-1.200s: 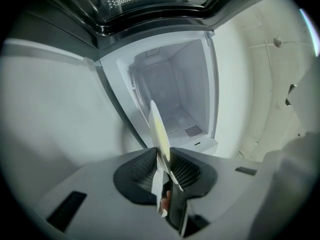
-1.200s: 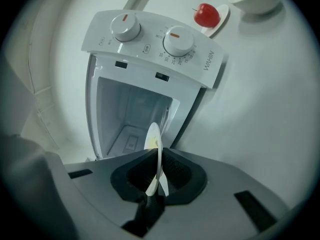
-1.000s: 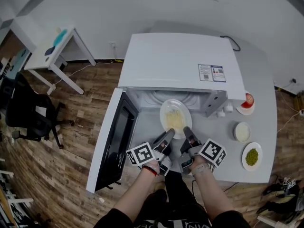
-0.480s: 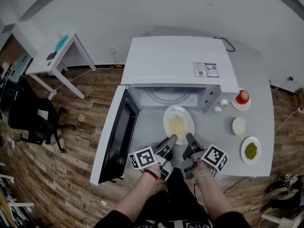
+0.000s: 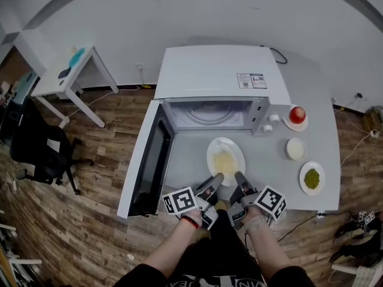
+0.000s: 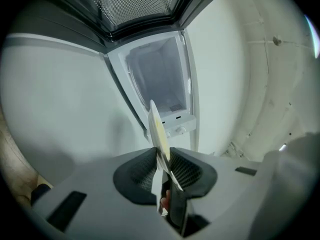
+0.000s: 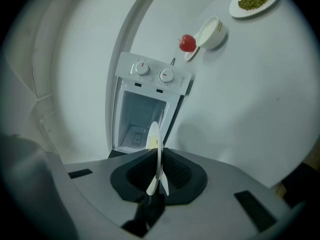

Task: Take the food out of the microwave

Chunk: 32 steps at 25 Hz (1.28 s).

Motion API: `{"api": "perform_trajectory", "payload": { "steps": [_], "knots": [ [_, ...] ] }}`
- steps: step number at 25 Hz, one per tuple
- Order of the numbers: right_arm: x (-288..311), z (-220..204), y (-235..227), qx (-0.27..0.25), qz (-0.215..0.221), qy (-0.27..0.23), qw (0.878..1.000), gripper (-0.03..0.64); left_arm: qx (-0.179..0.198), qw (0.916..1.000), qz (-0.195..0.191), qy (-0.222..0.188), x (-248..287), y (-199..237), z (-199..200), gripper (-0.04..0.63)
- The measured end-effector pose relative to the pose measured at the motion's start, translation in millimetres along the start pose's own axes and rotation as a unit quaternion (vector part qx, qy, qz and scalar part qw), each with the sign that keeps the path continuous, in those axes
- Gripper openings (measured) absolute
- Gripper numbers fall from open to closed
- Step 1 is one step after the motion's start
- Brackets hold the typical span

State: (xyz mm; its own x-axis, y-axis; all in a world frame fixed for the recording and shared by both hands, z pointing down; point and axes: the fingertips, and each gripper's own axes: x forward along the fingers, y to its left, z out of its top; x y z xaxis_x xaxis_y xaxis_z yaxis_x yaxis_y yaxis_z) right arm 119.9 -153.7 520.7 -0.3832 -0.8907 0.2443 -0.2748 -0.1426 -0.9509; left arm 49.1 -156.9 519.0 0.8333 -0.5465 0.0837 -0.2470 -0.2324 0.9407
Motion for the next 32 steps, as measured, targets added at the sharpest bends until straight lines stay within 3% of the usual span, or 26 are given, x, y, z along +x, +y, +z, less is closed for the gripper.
{"api": "perform_trajectory", "payload": {
  "steps": [20,32],
  "knots": [
    [-66.6,-47.6,3.6,0.015,-0.004,-0.032,0.999,0.049,-0.002,0.9993,-0.011,0.037,-56.5,-23.6,-46.4,0.080],
    [-80.4,-53.6,13.7,-0.001,-0.002,-0.004,1.000,0.049,-0.006,0.9997,-0.007,0.024,-68.1,-35.4,-55.6,0.080]
  ]
}}
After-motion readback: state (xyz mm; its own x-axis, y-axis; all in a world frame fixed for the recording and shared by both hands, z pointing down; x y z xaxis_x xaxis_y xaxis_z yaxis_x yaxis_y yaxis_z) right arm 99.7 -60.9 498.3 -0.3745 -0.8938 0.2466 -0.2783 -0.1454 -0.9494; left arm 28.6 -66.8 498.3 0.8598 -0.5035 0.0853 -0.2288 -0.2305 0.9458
